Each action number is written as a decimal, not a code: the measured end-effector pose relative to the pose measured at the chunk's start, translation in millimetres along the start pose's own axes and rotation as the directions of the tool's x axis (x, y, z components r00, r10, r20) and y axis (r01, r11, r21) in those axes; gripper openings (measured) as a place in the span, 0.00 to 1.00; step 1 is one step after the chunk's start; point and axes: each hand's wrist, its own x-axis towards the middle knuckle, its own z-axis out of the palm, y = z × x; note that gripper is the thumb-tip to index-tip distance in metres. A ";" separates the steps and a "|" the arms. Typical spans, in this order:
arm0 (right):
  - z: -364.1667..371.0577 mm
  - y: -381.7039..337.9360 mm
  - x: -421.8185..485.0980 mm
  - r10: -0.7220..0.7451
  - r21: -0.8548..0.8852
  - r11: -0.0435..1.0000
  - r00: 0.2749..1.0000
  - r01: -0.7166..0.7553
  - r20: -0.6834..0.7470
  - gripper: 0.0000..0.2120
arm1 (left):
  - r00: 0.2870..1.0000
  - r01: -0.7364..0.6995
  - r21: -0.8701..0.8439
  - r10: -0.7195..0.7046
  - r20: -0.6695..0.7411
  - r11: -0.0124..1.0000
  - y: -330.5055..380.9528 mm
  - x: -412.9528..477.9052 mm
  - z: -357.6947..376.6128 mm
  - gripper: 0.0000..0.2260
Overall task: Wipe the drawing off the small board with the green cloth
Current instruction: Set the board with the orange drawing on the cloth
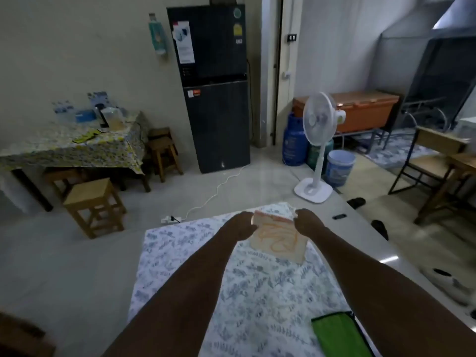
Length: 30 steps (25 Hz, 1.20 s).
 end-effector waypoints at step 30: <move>182.8 5.6 -111.1 0.243 0.687 0.638 0.938 -0.347 0.248 0.10 | 0.721 0.425 -0.904 -0.589 0.365 -0.039 -94.3 -195.8 220.0 0.11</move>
